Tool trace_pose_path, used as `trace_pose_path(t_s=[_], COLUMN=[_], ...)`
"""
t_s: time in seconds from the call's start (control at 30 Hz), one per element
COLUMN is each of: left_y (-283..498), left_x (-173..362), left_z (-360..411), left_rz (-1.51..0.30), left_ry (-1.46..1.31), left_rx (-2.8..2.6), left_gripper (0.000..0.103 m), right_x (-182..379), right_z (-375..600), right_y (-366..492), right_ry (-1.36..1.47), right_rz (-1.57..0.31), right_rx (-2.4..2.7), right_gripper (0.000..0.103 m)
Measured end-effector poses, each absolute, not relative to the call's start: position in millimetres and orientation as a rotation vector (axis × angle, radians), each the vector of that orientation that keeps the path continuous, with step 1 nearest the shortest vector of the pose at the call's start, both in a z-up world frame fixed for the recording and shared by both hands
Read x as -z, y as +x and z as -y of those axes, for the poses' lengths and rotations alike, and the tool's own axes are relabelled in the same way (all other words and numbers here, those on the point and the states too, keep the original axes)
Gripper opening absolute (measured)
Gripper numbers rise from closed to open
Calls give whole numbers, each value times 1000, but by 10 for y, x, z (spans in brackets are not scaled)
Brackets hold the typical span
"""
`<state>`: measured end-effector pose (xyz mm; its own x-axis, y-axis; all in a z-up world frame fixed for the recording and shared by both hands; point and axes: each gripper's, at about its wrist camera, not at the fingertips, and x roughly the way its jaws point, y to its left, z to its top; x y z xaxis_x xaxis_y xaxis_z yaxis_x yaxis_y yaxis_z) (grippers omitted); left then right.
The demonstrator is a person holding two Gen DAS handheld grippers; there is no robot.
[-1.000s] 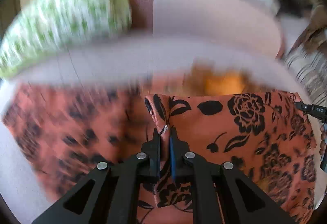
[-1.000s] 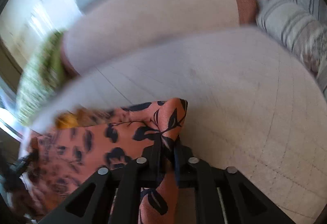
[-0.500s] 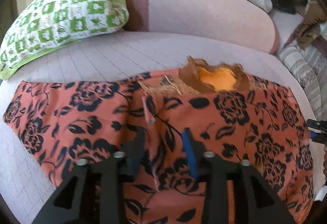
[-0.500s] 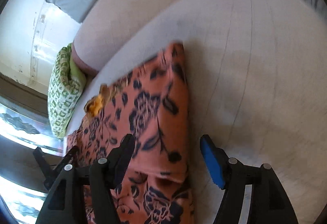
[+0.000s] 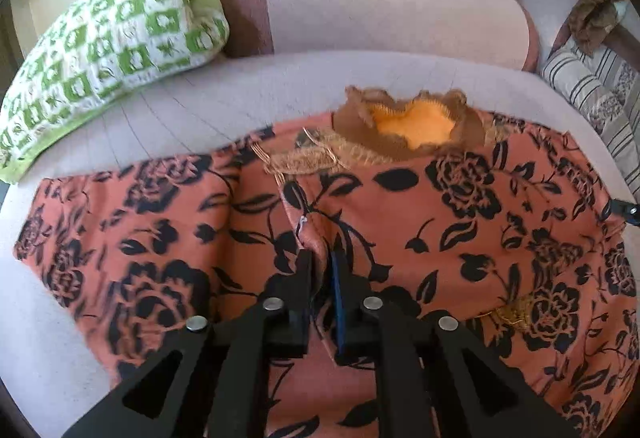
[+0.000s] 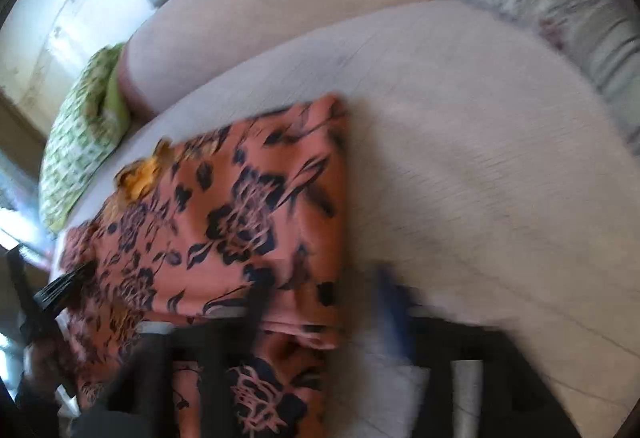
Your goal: Fold small clothes
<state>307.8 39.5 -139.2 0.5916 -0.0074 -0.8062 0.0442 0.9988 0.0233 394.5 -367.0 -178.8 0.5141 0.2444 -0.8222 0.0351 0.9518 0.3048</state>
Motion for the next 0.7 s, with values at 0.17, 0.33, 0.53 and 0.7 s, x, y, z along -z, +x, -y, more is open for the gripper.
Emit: trace_pose_path(t_s=[0.17, 0.33, 0.53, 0.7], left_y=[2847, 2966, 2985, 3354], left_x=[1064, 1370, 1258, 1333], left_z=[-446, -399, -399, -538], left_rz=[-820, -949, -888, -917], left_ry=[10, -19, -8, -85], left_rx=[79, 119, 81, 26], left_gripper=[17, 35, 39, 46], right_x=[1427, 1659, 1971, 1868], right_z=[3649, 3537, 3626, 3512], right_y=[3841, 4108, 4274, 4495], right_ry=[453, 634, 738, 639], right_rz=[-912, -908, -984, -964], right_rx=[-265, -481, -446, -422], right_gripper=[72, 76, 70, 71])
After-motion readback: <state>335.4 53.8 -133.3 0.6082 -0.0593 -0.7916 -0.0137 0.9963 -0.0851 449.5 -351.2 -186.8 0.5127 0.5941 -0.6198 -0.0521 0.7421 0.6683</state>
